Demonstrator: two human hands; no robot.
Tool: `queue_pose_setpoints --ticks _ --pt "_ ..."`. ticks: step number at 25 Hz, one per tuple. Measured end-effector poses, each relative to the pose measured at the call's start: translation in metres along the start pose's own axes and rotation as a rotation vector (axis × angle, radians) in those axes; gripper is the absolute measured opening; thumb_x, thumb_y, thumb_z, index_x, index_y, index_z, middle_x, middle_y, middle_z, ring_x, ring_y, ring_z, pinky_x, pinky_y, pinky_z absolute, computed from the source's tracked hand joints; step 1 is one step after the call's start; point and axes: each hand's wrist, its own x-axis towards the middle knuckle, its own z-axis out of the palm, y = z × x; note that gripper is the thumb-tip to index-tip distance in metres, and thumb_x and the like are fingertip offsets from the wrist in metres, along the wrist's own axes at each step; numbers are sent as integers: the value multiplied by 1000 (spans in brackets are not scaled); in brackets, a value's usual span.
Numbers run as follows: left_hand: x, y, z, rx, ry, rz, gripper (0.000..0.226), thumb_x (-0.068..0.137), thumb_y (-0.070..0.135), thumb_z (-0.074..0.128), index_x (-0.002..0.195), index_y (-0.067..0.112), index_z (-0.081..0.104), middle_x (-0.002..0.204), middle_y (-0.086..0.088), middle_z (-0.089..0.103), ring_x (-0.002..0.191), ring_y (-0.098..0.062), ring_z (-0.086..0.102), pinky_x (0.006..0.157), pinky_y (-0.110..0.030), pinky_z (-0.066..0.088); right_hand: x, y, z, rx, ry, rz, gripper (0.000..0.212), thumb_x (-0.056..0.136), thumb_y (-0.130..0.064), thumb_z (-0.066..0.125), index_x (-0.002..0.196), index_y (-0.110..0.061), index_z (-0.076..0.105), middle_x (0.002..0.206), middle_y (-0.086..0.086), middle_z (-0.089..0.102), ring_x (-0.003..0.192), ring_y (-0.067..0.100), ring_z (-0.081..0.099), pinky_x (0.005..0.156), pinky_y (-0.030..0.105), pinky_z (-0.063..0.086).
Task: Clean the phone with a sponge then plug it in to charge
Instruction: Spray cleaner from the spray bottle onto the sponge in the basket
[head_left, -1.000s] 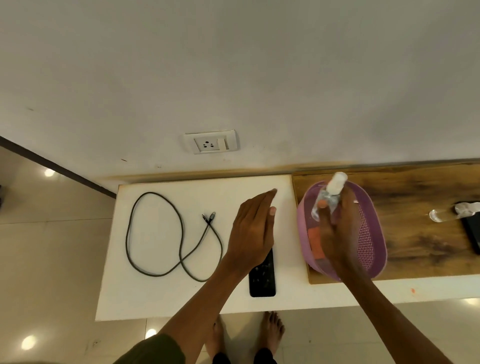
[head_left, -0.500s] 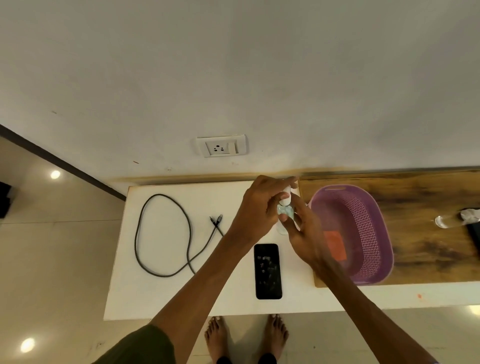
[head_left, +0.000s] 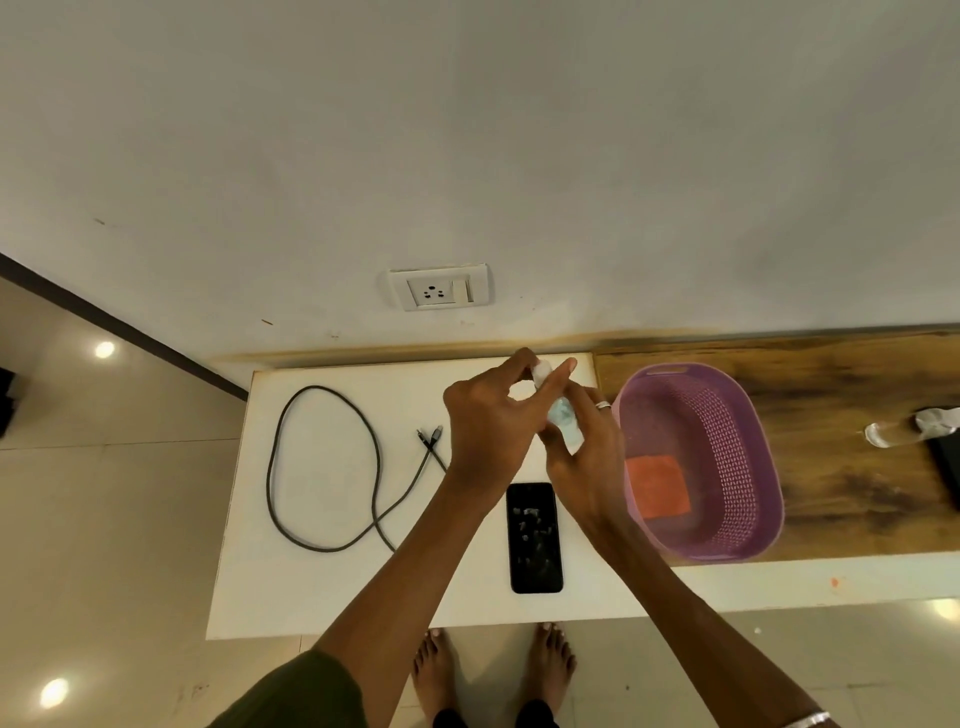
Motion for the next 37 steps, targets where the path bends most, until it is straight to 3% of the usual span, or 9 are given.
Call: queue_pose_setpoints --ticks 3,6,11,15,19,23,27,31,37 --pt "11 -5 -4 -27 -105 -127 34 80 47 79 76 15 71 72 8 70 74 -8 67 74 -28 55 -5 3 2 35 -43 52 36 88 -16 69 122 -12 60 109 2 65 97 16 61 78 13 47" --pt "14 -7 -3 -116 -397 -163 28 90 38 70 108 16 74 111 5 73 115 -8 60 99 -26 46 -8 7 3 70 -82 50 37 90 -17 66 125 -13 58 107 3 66 96 15 61 77 24 50" --pt "16 -15 -3 -591 -730 -368 32 98 9 48 128 10 59 123 -10 67 116 -27 65 101 -44 54 -9 10 5 131 -81 93 34 93 -13 62 125 -21 55 112 0 65 103 18 60 88 38 54" --pt "10 -13 1 -360 -451 -321 16 87 4 61 94 10 73 92 -4 76 90 -15 73 85 -33 60 -4 11 1 68 -76 76 37 92 -14 63 128 -11 56 109 5 65 99 19 61 86 34 53" --pt "-4 -4 6 -272 -191 -324 5 85 14 78 89 12 79 82 5 78 80 -6 75 75 -22 60 0 8 2 65 -28 52 37 88 -11 68 125 -9 59 107 5 66 98 18 62 82 16 49" --pt "12 4 4 -278 50 -238 10 80 16 83 85 9 78 86 3 79 82 -6 75 78 -19 57 -7 16 3 86 30 135 39 89 -16 69 126 -14 59 113 -6 64 102 12 60 90 29 52" --pt "21 -8 2 -245 -47 -255 14 82 16 81 87 4 74 89 -2 79 82 -4 74 80 -24 58 -26 31 1 141 -4 153 43 92 -17 62 134 -21 51 127 -14 58 116 7 56 99 31 48" --pt "-4 -34 0 -248 -72 -382 16 78 15 84 93 12 77 93 4 78 92 -7 74 89 -25 57 -36 38 -13 214 -21 117 56 94 -26 56 139 -49 32 136 -25 49 124 1 50 93 12 45" --pt "-55 -88 -1 7 -236 -511 20 76 14 85 90 25 75 97 12 74 96 -3 66 89 -30 52 -59 68 -30 141 -43 111 56 92 -31 61 137 -48 33 138 3 53 120 13 56 90 15 52"
